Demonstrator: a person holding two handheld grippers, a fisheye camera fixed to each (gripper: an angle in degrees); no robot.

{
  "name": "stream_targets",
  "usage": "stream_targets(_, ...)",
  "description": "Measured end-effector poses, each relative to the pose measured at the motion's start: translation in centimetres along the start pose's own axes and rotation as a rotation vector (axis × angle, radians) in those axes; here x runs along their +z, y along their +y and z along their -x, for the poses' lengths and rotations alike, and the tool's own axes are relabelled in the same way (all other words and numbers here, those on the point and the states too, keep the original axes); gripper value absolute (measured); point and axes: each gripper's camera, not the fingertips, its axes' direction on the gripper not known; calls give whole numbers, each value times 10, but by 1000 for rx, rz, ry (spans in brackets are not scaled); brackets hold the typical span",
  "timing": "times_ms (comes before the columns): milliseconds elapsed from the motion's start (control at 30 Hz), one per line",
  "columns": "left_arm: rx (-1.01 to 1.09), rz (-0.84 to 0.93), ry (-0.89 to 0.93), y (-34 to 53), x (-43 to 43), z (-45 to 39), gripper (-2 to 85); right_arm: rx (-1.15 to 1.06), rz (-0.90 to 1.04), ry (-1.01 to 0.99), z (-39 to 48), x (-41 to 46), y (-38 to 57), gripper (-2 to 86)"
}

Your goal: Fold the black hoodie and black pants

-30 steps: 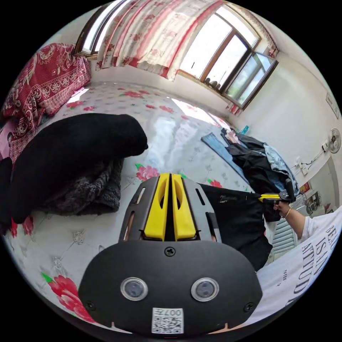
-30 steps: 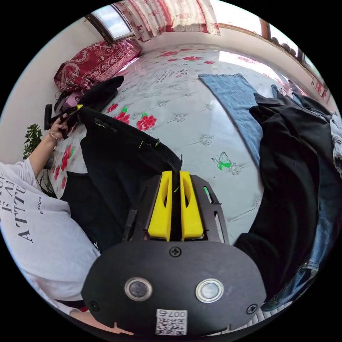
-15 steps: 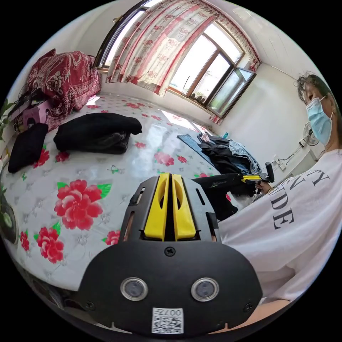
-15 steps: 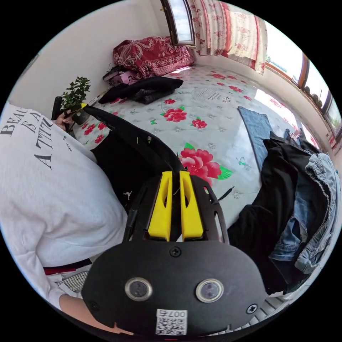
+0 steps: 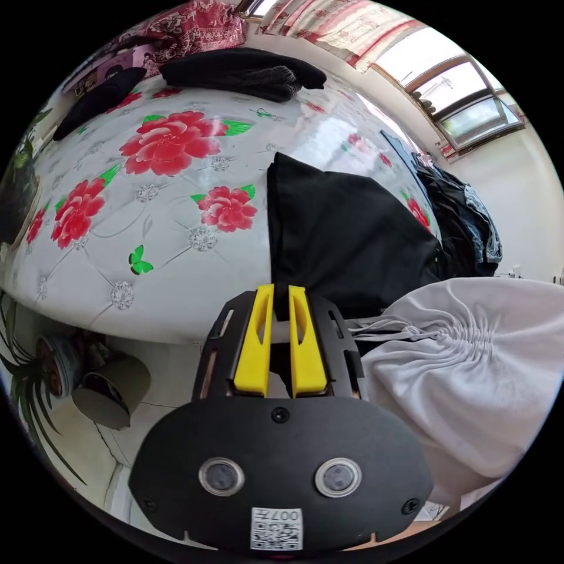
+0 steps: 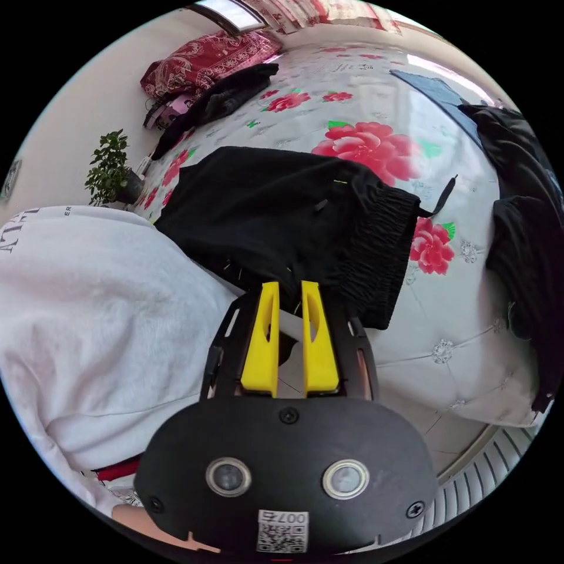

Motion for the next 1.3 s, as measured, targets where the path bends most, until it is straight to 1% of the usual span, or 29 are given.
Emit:
stream_targets(100, -8, -29, -29, 1, -17, 2, 48, 35, -84, -36, -13, -41, 14, 59)
stream_targets(133, -32, -60, -27, 3, -27, 7, 48, 72, -140, -32, -21, -58, 22, 63)
stream_targets(267, -145, -150, 49, 16, -50, 30, 52, 225, -381, -112, -58, -105, 50, 80)
stream_targets(333, -185, -156, 74, 18, -50, 38, 63, 280, -421, -91, -68, -106, 51, 90)
stream_targets(433, -231, -154, 124, 14, -44, 43, 99, 318, -374, 14, -72, -84, 37, 106)
stream_targets(533, -300, -175, 152, 9, -34, 42, 130, 400, -164, 168, -81, -42, 19, 119)
stream_targets(567, -323, -186, 153, 5, -31, 42, 137, 423, -152, 166, -84, -40, 19, 121)
stream_targets(633, -345, -195, 160, 0, -26, 39, 144, 439, -208, 129, -89, -51, 23, 120)
stream_targets(700, -345, -173, 169, -8, -18, 34, 146, 444, -225, 109, -96, -58, 25, 119)
stream_targets(733, -338, -143, 171, -13, -10, 28, 141, 448, -218, 111, -100, -58, 24, 117)
stream_targets(800, -340, -140, 88, -18, -8, 18, 118, 447, -193, 84, -106, -53, 20, 114)
stream_targets(933, -425, -79, -149, -30, -4, 9, 5, 459, -197, 90, -111, -53, 12, 107)
stream_targets(1033, -393, -44, -155, -43, -3, 9, -6, 471, -194, 89, -116, -57, 7, 98)
stream_targets(1100, -386, -38, -116, -46, -5, 17, -7, 457, -204, 69, -117, -59, 3, 91)
stream_targets(1167, -401, -120, -97, -47, -16, 27, -7, 455, -216, 75, -118, -60, -9, 84)
stream_targets(1300, -423, -145, -44, -51, -33, 35, 5, 440, -204, 83, -118, -63, -27, 75)
